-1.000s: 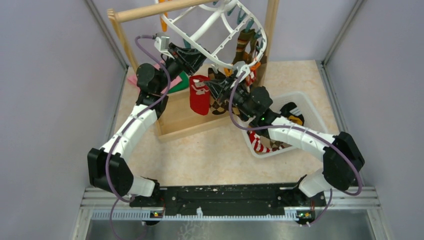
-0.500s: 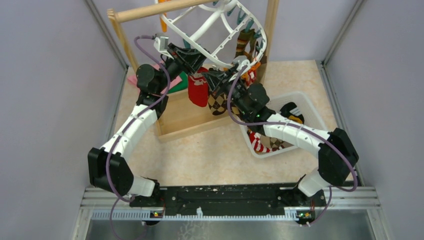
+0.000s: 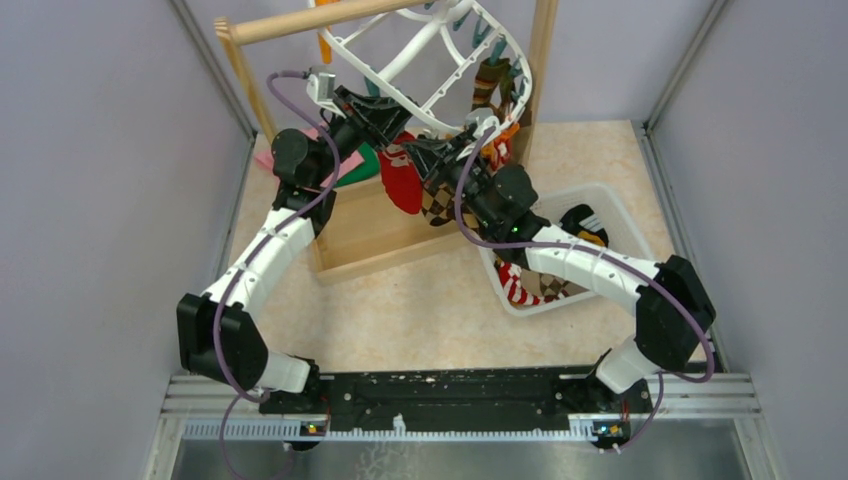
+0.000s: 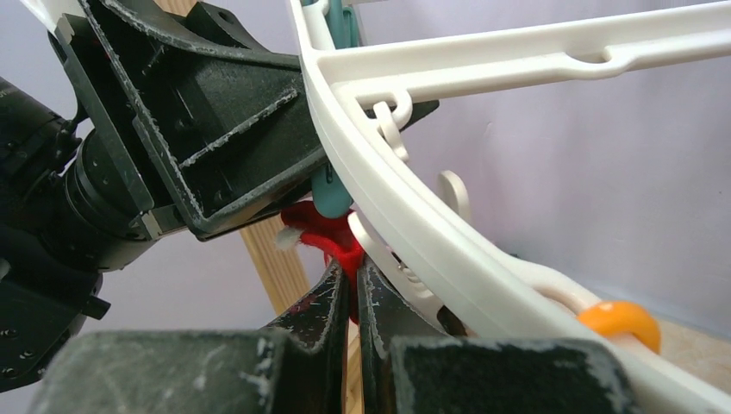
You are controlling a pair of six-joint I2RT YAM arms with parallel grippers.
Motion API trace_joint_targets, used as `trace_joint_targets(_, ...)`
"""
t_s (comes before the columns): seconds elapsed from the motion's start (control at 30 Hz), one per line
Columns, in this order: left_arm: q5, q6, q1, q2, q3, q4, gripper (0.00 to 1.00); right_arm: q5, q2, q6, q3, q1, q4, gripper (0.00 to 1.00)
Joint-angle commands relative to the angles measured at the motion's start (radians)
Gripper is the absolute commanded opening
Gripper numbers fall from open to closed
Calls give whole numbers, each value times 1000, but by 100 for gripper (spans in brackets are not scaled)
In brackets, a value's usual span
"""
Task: Clip the socks to the hanger
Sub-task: Clamp the sock onto the hanger.
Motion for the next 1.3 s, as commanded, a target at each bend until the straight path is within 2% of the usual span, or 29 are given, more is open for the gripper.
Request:
trace_joint_targets(0.0,36,-30,8,-4,-1,107,0,30,15,23,76,10,14,0)
trace_joint_targets(0.47,67,-50,20,-1,-7,151,0,106,13,34,91,8,-58,0)
trace_joint_targets(0.83,114,-56,37,0,-11,190,0,127,-42,15,9,-3,-22,0)
trace_joint_targets(1.27,190,-75,55,24,-3,242,0,74,-69,23,-43,-17,63,0)
